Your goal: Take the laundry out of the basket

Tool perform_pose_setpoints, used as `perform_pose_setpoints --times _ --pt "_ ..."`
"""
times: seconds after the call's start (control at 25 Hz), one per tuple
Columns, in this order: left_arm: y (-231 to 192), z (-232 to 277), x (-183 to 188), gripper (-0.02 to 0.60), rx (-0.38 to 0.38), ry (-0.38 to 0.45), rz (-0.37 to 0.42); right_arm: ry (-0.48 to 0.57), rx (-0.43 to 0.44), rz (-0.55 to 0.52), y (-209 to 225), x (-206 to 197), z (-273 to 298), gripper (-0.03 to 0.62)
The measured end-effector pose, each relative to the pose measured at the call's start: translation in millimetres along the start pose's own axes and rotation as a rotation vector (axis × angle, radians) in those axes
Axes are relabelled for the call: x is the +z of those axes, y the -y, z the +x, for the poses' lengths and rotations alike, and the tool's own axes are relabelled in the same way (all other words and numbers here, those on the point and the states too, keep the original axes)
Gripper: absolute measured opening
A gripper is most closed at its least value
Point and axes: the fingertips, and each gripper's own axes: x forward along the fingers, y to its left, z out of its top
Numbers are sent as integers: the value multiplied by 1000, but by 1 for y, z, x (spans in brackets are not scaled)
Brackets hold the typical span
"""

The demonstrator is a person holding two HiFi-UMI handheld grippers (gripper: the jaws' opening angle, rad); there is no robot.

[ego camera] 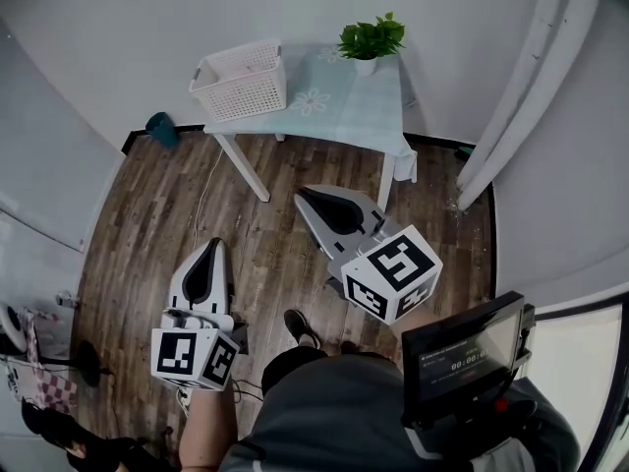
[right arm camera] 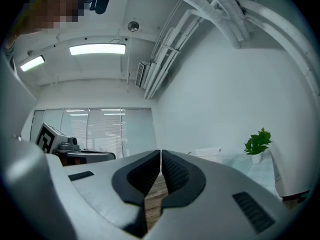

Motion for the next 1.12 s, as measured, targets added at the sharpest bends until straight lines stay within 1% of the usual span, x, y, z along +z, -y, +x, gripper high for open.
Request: perform_pose_setpoints --times 0.36,0.56,0.88,1.0,1.12 --pt "-48 30 1 8 -5 15 -20 -13 3 -29 11 -1 54 18" --pt "-86 51 2 8 -16 25 -25 -25 4 -55 15 -6 96 18" --pt "-152 89 8 8 -52 43 -45 -43 -21 -84 23 -5 167 18" --pt "-174 102 4 7 -80 22 -61 -49 -38 -94 29 -5 192 18" --pt "-204 112 -3 8 -86 3 -61 -54 -57 -106 35 -8 221 20"
